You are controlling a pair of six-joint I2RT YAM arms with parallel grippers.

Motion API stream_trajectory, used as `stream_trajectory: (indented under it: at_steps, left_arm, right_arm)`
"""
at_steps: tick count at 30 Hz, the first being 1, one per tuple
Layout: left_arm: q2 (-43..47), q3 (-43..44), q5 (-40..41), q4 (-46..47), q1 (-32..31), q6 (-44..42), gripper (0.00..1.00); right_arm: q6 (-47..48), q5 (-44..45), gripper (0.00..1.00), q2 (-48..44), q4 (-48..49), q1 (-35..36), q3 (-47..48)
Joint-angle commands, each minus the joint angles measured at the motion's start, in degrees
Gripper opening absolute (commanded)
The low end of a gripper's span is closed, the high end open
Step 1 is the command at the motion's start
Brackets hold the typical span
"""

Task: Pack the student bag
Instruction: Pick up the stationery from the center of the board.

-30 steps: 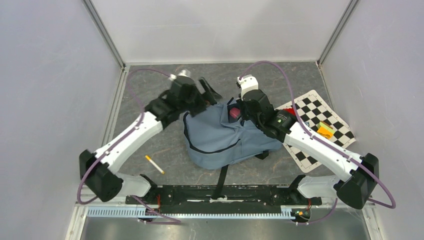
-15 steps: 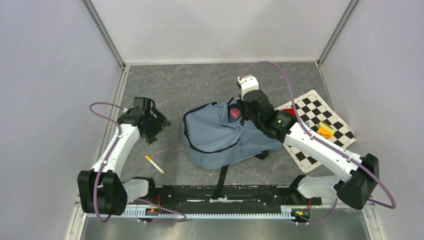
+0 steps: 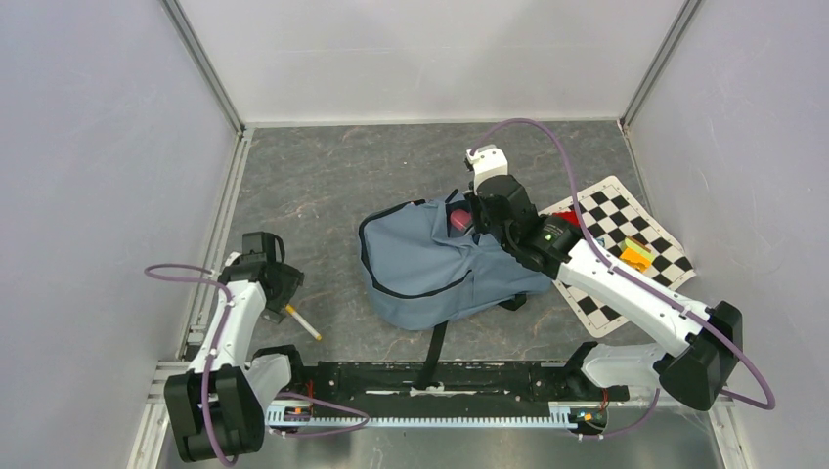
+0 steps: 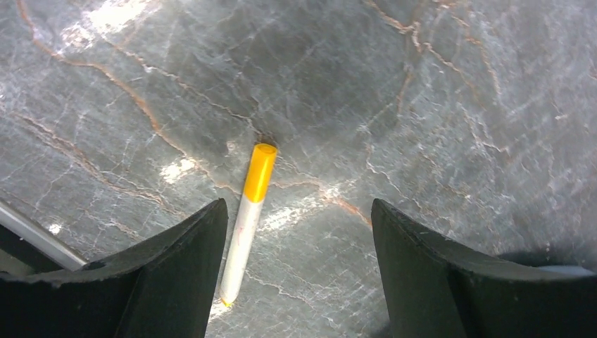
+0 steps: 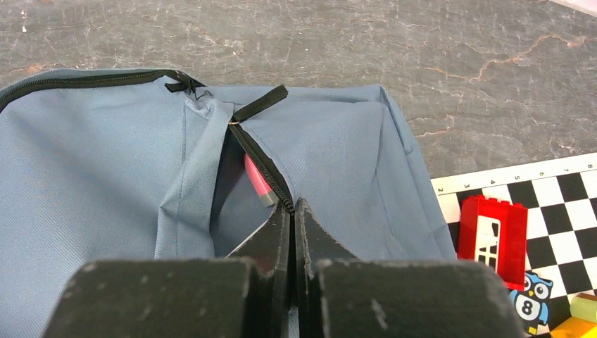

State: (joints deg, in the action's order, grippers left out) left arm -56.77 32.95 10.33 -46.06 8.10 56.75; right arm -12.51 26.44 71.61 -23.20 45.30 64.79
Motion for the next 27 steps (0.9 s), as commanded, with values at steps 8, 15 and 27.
stream_trajectory:
  at_steps: [8,15,27]
  left_arm:
    - [-0.31,-5.77,2.32,3.44,0.87,8.09,0.67]
    - [-0.65,-6.71,1.99,5.71,0.87,8.0,0.44]
    - [2.2,-6.32,1.47,5.98,0.87,6.14,0.15]
  right_arm:
    - [1.7,3.66,0.0,-3.03,9.45,-1.46,1.48]
    - [1.46,3.64,0.0,-2.87,9.47,-1.6,1.85]
    - [1.61,3.94,0.0,-2.73,9.46,-1.73,2.05]
